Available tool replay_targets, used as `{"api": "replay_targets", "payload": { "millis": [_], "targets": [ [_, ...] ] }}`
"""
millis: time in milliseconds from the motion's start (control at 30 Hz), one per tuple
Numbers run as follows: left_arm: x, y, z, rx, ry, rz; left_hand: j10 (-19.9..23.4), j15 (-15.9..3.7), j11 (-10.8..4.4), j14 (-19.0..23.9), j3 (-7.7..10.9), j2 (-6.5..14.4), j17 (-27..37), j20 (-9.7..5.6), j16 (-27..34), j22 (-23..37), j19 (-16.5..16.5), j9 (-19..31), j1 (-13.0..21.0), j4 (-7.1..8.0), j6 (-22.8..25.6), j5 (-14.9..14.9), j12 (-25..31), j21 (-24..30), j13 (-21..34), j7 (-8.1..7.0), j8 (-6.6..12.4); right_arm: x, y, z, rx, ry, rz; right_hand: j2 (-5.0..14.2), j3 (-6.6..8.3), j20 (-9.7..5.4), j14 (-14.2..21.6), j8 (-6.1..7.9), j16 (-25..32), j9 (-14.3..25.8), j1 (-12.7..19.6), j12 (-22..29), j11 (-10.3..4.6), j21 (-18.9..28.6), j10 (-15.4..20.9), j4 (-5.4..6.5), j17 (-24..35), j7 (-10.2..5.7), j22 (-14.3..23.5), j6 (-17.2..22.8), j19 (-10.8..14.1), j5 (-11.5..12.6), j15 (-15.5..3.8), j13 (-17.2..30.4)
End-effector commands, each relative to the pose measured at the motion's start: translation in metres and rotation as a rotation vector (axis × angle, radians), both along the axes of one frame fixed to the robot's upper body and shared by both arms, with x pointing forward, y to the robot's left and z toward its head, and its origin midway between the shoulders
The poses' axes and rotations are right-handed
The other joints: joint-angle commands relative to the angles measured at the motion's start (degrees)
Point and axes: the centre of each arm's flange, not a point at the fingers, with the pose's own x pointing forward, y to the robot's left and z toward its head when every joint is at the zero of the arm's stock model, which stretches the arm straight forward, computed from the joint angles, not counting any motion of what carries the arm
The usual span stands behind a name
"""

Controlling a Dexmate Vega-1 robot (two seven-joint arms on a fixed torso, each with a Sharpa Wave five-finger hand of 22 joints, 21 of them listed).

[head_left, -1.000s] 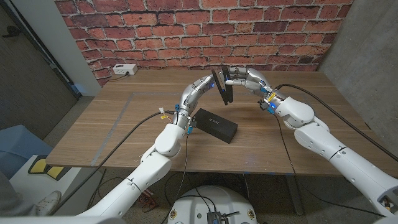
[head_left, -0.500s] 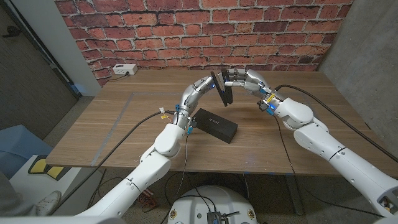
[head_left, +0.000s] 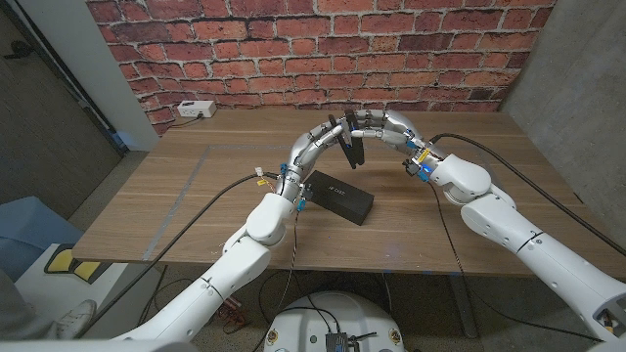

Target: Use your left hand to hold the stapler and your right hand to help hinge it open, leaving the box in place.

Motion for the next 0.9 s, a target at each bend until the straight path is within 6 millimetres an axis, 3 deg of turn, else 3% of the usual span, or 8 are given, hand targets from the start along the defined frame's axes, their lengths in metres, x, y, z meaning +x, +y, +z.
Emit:
{"api": "replay_targets", "payload": {
  "millis": [33,200,333,400,500,567,700,900],
  "targets": [
    [0.0013,-0.0049,-0.0004,0.005,0.006,-0.001,0.3,-8.85,-0.33,1.5,0.7,0.9,0.3,0.32,0.9,0.3,0.9,0.2,1.2,0.23,0.7,0.2,0.1,0.2,0.3,-0.36,0.52,0.0001,0.0004,0.0003,0.007,0.001,0.0,3.1,2.66,-6.15,5.8,0.39,0.2,0.3,-2.5,2.3,-1.83,0.7,2.3,2.06,0.2,0.06,0.1,0.9,-0.3,0.6,-11.75,17.2],
    [0.0004,-0.0048,-0.0014,-0.005,0.01,0.017,2.0,-9.47,-0.64,5.1,1.53,4.0,0.9,0.29,2.2,0.6,2.3,0.3,2.9,0.67,1.9,0.1,1.0,0.7,0.7,-0.33,1.08,0.0005,0.0004,0.0,0.009,0.005,0.003,3.09,2.72,-6.16,5.8,0.4,0.2,0.3,-2.5,2.3,-1.83,0.8,2.3,2.01,0.2,0.02,0.1,0.9,-0.4,0.6,-11.81,17.3],
    [-0.0009,-0.0049,-0.0021,-0.023,0.01,0.035,4.0,-9.83,-1.31,7.1,1.92,5.7,1.1,-2.59,2.6,1.2,7.6,0.5,5.3,0.32,4.1,0.0,1.9,3.1,1.2,-1.18,1.87,0.0009,0.0013,-0.0008,0.009,0.01,0.005,3.1,2.73,-6.15,5.8,0.39,0.2,0.3,-2.6,2.2,-1.83,0.8,2.2,2.02,0.2,-0.04,0.1,0.9,-0.4,0.6,-11.79,17.2],
    [-0.0013,-0.0049,-0.0025,-0.035,0.014,0.04,5.3,-10.02,-1.62,8.0,2.17,6.5,1.3,-3.64,2.8,1.4,9.4,0.6,6.2,0.31,5.6,0.0,2.5,4.1,1.4,-2.41,2.39,0.0006,0.0017,-0.0011,0.007,0.008,0.006,3.09,2.73,-6.15,5.8,0.39,0.2,0.3,-2.6,2.2,-1.77,0.9,2.2,2.02,0.2,-0.04,0.1,0.9,-0.4,0.6,-11.78,17.2],
    [-0.002,-0.0051,-0.0035,-0.046,0.021,0.048,7.8,-10.35,-1.95,10.8,2.58,7.9,1.7,-5.04,3.6,1.9,12.5,0.7,7.6,0.26,7.8,0.1,3.5,5.8,1.8,-2.82,3.06,0.0,0.0024,-0.0011,0.005,0.006,0.007,3.06,2.75,-6.15,5.7,0.4,0.1,0.3,-2.6,2.2,-1.82,0.9,2.3,2.0,0.2,-0.06,0.1,0.9,-0.5,0.6,-11.79,17.2],
    [-0.0025,-0.0052,-0.0041,-0.051,0.026,0.056,8.6,-10.6,-2.09,12.1,2.9,8.4,1.8,-5.77,3.9,2.1,13.9,0.7,8.7,0.0,8.7,0.1,3.8,6.8,2.0,-2.27,3.29,0.0001,0.0026,-0.0011,0.005,0.007,0.006,3.08,2.76,-6.15,5.8,0.4,0.1,0.3,-2.6,2.1,-1.82,1.0,2.3,2.01,0.2,-0.06,0.1,0.9,-0.5,0.6,-11.78,17.2],
    [-0.0033,-0.0054,-0.0063,-0.076,0.032,0.061,10.0,-10.73,-2.1,13.9,3.42,9.5,1.8,-6.89,4.1,3.1,15.4,1.2,10.9,-0.29,10.1,0.2,4.3,8.6,2.3,-1.62,3.91,0.0005,0.0027,-0.0014,0.002,0.01,0.003,3.07,2.76,-6.07,5.8,0.39,0.1,0.3,-2.7,2.1,-1.78,1.0,2.3,2.0,0.2,-0.07,0.1,0.9,-0.6,0.6,-11.75,17.3],
    [-0.0036,-0.0051,-0.009,-0.096,0.043,0.059,13.1,-10.7,-2.12,17.0,4.6,13.2,1.9,-7.43,4.5,4.7,16.2,1.3,12.7,0.61,13.2,0.4,5.4,11.0,2.9,-2.0,4.89,0.0007,0.0039,-0.0012,-0.011,0.008,0.004,3.05,2.77,-6.13,5.8,0.4,0.1,0.3,-2.8,2.1,-1.79,1.2,2.3,1.98,0.2,-0.13,0.1,0.9,-0.6,0.6,-11.77,17.3]
  ]
}}
